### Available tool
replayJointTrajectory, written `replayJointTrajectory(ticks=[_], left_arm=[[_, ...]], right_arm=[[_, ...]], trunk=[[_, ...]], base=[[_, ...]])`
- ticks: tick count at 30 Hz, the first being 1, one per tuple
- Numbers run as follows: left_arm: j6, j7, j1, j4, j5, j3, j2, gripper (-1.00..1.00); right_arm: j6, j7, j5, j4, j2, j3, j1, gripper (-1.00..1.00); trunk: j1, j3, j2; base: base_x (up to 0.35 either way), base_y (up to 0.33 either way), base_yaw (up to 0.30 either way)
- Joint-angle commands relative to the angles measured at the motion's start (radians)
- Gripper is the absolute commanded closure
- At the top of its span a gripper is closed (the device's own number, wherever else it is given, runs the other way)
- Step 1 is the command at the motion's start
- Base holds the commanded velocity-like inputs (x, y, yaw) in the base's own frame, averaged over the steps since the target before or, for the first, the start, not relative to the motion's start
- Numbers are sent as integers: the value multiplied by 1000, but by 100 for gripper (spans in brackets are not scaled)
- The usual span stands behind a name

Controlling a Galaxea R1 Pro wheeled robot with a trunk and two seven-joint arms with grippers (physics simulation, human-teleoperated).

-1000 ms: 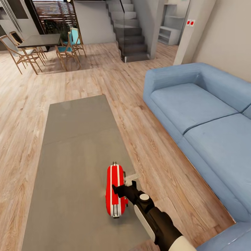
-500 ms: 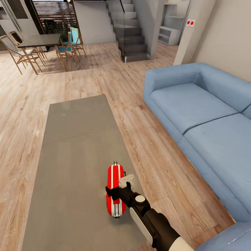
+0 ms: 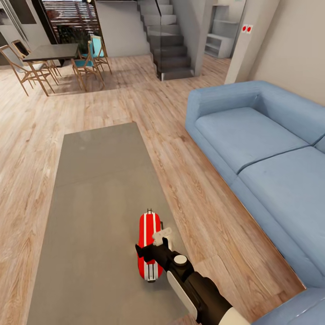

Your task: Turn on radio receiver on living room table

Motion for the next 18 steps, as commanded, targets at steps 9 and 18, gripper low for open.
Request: replayJointTrajectory(ticks=[9, 18], left_arm=[[0, 0, 0, -1, 0, 0, 0, -100], [0, -1, 0, -1, 0, 0, 0, -100]], right_arm=[[-9, -2, -2, 9, -2, -1, 0, -100], [-9, -4, -3, 13, -3, -3, 0, -100]], trunk=[[35, -28, -63], [69, -57, -126]], base=[[0, 0, 0], [0, 0, 0]])
